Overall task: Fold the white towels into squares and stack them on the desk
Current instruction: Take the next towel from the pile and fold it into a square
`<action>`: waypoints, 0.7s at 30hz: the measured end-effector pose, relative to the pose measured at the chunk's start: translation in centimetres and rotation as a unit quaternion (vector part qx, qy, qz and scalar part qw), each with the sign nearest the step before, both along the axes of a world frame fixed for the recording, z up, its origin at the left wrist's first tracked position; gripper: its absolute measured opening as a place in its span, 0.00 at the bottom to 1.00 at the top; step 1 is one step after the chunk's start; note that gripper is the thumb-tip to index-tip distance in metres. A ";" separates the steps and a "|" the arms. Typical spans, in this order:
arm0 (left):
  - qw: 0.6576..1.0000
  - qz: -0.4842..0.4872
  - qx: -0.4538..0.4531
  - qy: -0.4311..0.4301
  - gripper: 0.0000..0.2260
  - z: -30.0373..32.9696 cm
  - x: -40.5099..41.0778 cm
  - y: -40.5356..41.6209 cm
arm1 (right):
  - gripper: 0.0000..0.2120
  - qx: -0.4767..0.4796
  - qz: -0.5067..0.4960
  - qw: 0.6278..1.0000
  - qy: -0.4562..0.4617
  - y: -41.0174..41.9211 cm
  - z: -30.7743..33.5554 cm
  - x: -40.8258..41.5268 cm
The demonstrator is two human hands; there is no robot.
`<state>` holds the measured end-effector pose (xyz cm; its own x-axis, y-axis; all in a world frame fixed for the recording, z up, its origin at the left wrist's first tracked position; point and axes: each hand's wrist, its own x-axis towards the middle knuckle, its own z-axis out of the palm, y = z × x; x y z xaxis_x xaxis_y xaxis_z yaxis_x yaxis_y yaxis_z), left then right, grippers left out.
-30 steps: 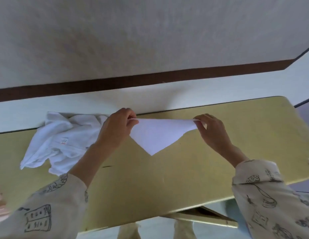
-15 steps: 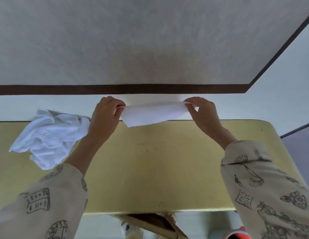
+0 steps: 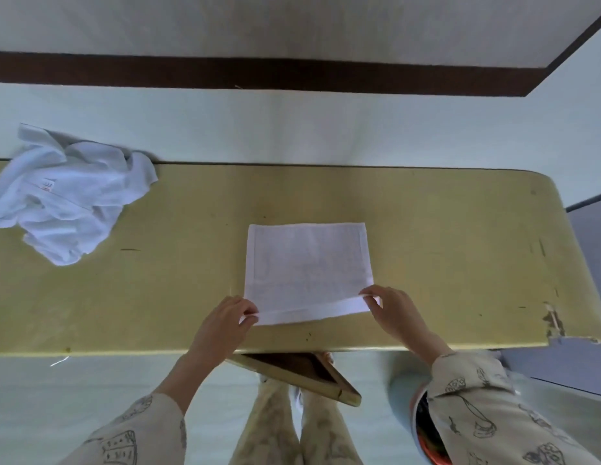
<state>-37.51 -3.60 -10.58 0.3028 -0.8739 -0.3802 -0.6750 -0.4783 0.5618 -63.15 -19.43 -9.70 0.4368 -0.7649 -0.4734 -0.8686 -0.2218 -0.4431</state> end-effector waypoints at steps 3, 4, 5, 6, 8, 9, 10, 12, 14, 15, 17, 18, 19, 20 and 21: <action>0.996 0.065 0.034 0.050 0.04 0.2 0.8 -0.7 | 0.09 0.017 -0.058 0.998 -0.035 -0.4 -0.2 0.0; 0.994 0.085 0.031 0.064 0.06 0.3 1.4 -1.3 | 0.09 0.014 -0.078 0.996 -0.052 -0.9 -0.1 0.3; 0.991 0.108 0.024 0.076 0.06 0.5 2.0 -2.1 | 0.08 0.011 -0.095 0.993 -0.070 -1.5 0.0 0.6; 0.988 0.131 0.013 0.087 0.06 0.7 2.6 -3.0 | 0.07 0.010 -0.111 0.990 -0.088 -2.1 0.2 1.0; 0.981 0.161 -0.021 0.105 0.05 1.0 3.6 -5.1 | 0.05 0.014 -0.153 0.980 -0.128 -3.6 0.4 2.2; 0.978 0.172 -0.038 0.110 0.03 1.0 4.1 -6.2 | 0.05 0.019 -0.182 0.972 -0.148 -4.4 0.5 2.8; 0.975 0.184 -0.053 0.116 0.01 0.9 4.5 -7.2 | 0.08 0.024 -0.213 0.962 -0.168 -5.1 0.5 3.3; 0.962 0.219 -0.075 0.144 0.02 0.5 5.3 -9.2 | 0.13 0.028 -0.256 0.946 -0.196 -6.4 0.0 4.2; 0.946 0.256 -0.085 0.178 0.05 -0.3 5.7 -10.6 | 0.16 0.035 -0.276 0.939 -0.203 -7.4 -0.8 4.8; 0.941 0.269 -0.084 0.187 0.05 -0.8 5.8 -11.0 | 0.16 0.041 -0.286 0.936 -0.203 -7.8 -1.3 5.0; 0.937 0.280 -0.076 0.194 0.04 -1.8 5.8 -11.7 | 0.17 0.047 -0.301 0.930 -0.205 -8.2 -2.4 5.2; 0.938 0.280 -0.069 0.192 0.04 -2.3 5.7 -11.8 | 0.17 0.050 -0.305 0.929 -0.204 -8.2 -2.9 5.1; 0.940 0.277 -0.064 0.188 0.05 -2.6 5.7 -11.9 | 0.17 0.050 -0.306 0.929 -0.202 -8.3 -3.3 5.1; 0.943 0.273 -0.059 0.182 0.05 -3.0 5.6 -12.0 | 0.16 0.049 -0.305 0.930 -0.199 -8.4 -3.6 5.0; 0.944 0.272 -0.057 0.178 0.05 -3.2 5.6 -12.1 | 0.15 0.047 -0.302 0.932 -0.196 -8.4 -3.8 4.9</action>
